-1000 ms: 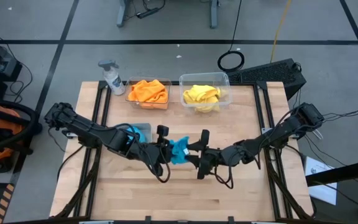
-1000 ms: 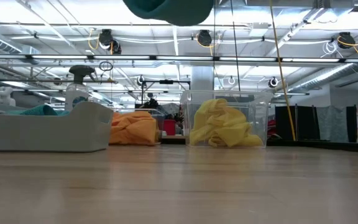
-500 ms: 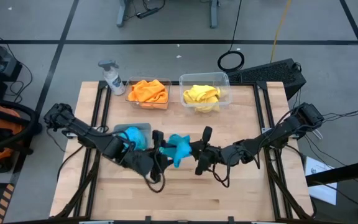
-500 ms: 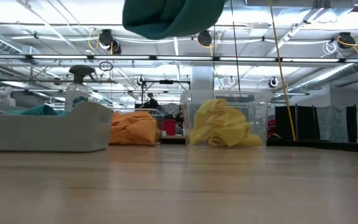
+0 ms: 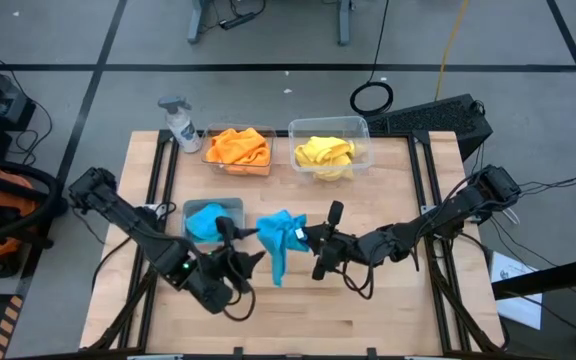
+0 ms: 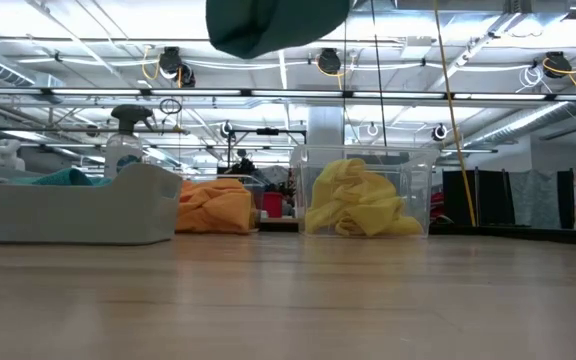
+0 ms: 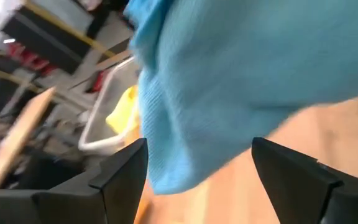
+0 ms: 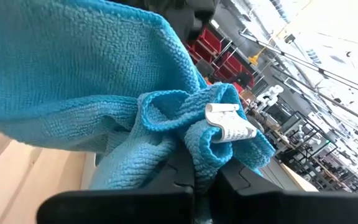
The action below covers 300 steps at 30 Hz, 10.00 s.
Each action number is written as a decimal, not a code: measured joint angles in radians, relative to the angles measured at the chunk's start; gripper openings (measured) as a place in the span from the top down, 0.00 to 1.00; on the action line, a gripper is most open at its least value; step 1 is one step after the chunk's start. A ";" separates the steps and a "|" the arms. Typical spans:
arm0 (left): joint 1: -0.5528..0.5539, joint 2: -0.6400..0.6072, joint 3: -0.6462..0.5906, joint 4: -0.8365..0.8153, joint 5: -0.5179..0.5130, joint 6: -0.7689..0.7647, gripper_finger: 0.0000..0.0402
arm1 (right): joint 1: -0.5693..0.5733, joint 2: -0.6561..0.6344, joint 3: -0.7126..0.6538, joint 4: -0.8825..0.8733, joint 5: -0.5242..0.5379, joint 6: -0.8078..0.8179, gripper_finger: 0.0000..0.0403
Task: Sort microfiber towel by color & place in baskets
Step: Put the left blue towel into the gray bin, then return to Home Position
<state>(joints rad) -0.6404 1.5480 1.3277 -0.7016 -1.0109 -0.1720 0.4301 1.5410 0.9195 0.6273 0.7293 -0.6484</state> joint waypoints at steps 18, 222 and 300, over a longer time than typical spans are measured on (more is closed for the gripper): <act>0.207 0.002 -0.104 0.392 0.265 0.368 0.28 | -0.047 0.000 0.000 -0.005 -0.227 0.009 0.99; 0.516 -0.353 -0.496 -0.302 0.847 -0.190 0.77 | -0.009 0.000 0.001 -0.474 0.155 0.385 0.37; 0.586 -0.666 -1.010 1.033 0.872 0.335 0.98 | -0.028 -0.881 -0.544 -0.464 -0.474 0.394 1.00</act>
<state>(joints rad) -0.0544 0.8822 0.3181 0.3318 -0.1390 0.1627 0.4025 0.6601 0.3751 0.1632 0.2550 -0.2545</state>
